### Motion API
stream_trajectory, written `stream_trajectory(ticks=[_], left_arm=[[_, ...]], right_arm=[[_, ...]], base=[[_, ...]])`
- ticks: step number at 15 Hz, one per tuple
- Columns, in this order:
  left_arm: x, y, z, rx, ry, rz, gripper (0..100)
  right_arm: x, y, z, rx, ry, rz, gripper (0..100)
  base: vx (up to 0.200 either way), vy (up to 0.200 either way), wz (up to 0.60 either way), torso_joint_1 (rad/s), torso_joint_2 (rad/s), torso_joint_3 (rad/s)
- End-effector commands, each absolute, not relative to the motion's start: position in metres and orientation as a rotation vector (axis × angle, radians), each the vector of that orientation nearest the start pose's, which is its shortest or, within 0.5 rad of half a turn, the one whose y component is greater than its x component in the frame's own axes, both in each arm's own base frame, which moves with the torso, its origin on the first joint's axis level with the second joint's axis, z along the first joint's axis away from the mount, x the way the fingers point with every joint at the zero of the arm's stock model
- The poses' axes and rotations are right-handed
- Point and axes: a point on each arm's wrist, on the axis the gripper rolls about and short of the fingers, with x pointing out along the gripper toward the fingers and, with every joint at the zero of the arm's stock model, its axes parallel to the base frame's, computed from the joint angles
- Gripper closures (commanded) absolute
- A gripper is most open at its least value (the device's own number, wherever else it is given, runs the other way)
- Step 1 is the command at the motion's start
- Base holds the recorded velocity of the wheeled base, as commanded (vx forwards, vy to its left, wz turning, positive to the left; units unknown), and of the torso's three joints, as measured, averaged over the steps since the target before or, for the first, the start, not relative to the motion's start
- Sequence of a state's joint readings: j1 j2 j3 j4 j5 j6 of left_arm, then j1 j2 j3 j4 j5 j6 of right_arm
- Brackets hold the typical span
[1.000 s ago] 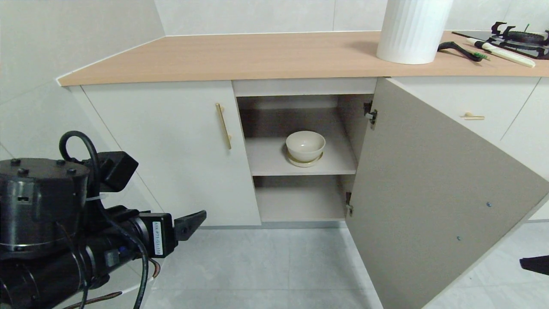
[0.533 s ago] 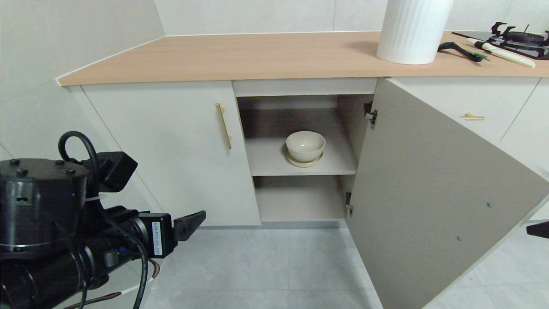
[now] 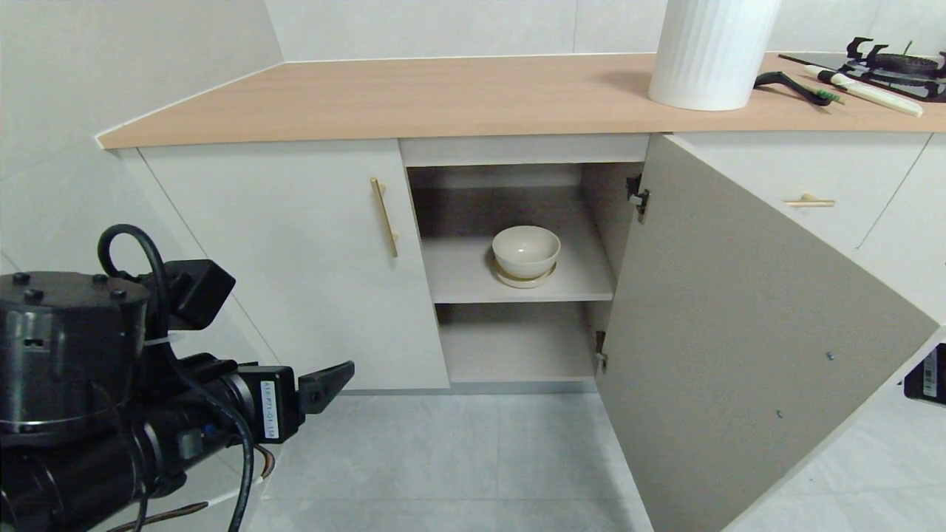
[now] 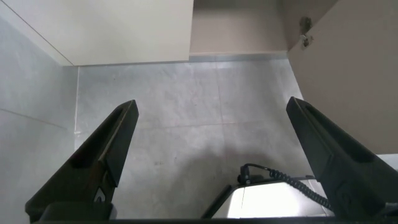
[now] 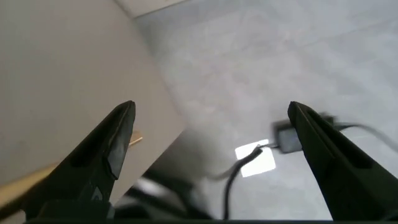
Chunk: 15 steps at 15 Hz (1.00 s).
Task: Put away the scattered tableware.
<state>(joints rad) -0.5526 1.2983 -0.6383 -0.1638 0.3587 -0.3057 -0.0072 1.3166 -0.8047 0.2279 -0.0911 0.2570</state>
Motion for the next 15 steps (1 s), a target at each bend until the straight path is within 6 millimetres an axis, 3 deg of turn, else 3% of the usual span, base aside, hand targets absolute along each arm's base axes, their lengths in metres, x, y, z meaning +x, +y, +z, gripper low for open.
stream_trajectory(ticks=[1, 5, 9, 13, 15], left_arm=[[0.168, -0.094, 0.194, -0.082, 0.467, -0.119, 0], [0.168, -0.094, 0.199, -0.101, 0.436, -0.124, 0], [0.171, -0.090, 0.200, -0.118, 0.412, -0.104, 0], [0.171, -0.086, 0.202, -0.129, 0.393, -0.089, 0], [0.169, -0.085, 0.201, -0.129, 0.392, -0.091, 0]], right_arm=[[0.191, 0.006, 0.199, 0.226, 0.737, -0.137, 0], [0.195, 0.037, 0.197, 0.215, 0.775, 0.035, 0], [0.220, 0.072, 0.200, 0.251, 0.786, 0.249, 0], [0.243, 0.113, 0.184, 0.215, 0.803, 0.374, 0], [0.250, 0.122, 0.170, 0.220, 0.807, 0.389, 0]], base=[[0.000, 0.000, 0.00, 0.000, 0.00, 0.000], [0.000, 0.000, 0.00, 0.000, 0.00, 0.000], [0.000, 0.000, 0.00, 0.000, 0.00, 0.000], [0.000, 0.000, 0.00, 0.000, 0.00, 0.000], [0.000, 0.000, 0.00, 0.000, 0.00, 0.000]])
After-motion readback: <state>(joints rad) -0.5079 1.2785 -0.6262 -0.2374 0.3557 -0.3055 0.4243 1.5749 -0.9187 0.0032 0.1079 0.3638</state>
